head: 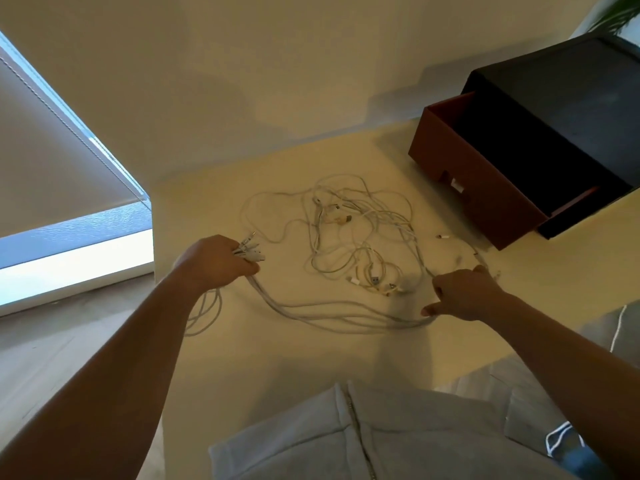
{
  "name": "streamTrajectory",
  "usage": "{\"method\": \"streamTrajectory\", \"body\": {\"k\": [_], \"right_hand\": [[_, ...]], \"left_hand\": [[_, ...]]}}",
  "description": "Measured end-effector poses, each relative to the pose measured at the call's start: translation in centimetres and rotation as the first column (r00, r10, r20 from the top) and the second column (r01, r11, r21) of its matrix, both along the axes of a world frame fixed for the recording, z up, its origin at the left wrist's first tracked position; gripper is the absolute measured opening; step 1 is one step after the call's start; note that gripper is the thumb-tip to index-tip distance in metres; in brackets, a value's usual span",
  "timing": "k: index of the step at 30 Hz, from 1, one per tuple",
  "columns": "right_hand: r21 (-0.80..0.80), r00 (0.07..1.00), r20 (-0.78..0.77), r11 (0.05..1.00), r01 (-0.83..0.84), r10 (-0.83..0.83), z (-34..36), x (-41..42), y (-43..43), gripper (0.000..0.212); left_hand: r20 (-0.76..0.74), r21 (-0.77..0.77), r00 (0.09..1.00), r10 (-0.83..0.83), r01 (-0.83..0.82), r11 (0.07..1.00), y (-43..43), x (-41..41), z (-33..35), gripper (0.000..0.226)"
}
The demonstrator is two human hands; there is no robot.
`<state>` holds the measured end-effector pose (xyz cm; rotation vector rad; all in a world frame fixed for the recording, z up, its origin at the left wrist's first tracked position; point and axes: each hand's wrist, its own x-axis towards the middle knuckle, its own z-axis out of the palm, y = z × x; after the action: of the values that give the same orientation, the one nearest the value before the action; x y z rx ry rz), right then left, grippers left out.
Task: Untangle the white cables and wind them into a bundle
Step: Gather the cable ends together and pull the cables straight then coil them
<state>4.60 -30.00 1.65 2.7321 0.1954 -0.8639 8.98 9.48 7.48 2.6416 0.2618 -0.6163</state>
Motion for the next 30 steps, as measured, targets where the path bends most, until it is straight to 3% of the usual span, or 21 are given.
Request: {"method": "streamTrajectory", "body": {"k": [4, 7, 11, 14, 18, 22, 25, 28, 30], "right_hand": [[0.023, 0.998, 0.044, 0.999, 0.035, -0.036, -0.9, -0.5, -0.6, 0.05], [0.144, 0.99, 0.076, 0.984, 0.104, -0.116, -2.1, -1.1, -1.2, 0.045], [0.189, 0.985, 0.043, 0.97, 0.156, -0.167, -3.6, -0.8, -2.1, 0.084], [0.292, 0.95, -0.004, 0.909, 0.298, -0.311, -3.3, -0.3, -2.4, 0.091], [0.388, 0.906, 0.121, 0.86, 0.333, -0.405, -2.6, 0.9, -1.9, 0.055], [0.499, 0.844, 0.284, 0.822, 0.275, -0.455, -1.8, 2.5, -0.6, 0.044], [0.586, 0.832, 0.334, 0.789, 0.185, -0.444, -0.8, 4.0, 0.9, 0.033], [0.634, 0.889, 0.254, 0.76, 0.144, -0.381, 0.2, 5.1, 3.0, 0.015], [0.591, 0.941, 0.171, 0.794, 0.139, -0.292, 0.2, 5.7, 4.2, 0.016]], "left_hand": [[0.007, 0.06, 1.0, 0.002, -0.003, 0.998, 0.6, -0.1, -1.2, 0.027], [0.034, 0.072, 0.999, -0.009, 0.006, 0.997, 0.7, -0.1, -1.8, 0.03], [0.071, 0.074, 0.997, -0.013, 0.008, 0.997, 0.7, 0.0, -2.1, 0.029], [0.102, 0.108, 0.994, -0.038, 0.027, 0.994, 0.5, 0.0, -2.1, 0.024], [0.202, 0.09, 0.979, -0.028, 0.01, 0.996, 0.0, -0.1, -1.6, 0.022], [0.302, 0.072, 0.953, -0.035, 0.014, 0.997, -0.8, 0.0, -0.2, 0.021], [0.316, -0.077, 0.947, 0.056, -0.033, 0.996, -1.8, 0.0, 1.4, 0.018], [0.353, -0.152, 0.931, 0.087, -0.035, 0.988, -2.8, -0.3, 2.7, 0.017], [0.389, -0.181, 0.916, 0.097, -0.027, 0.983, -3.4, -0.5, 3.4, 0.019]]}}
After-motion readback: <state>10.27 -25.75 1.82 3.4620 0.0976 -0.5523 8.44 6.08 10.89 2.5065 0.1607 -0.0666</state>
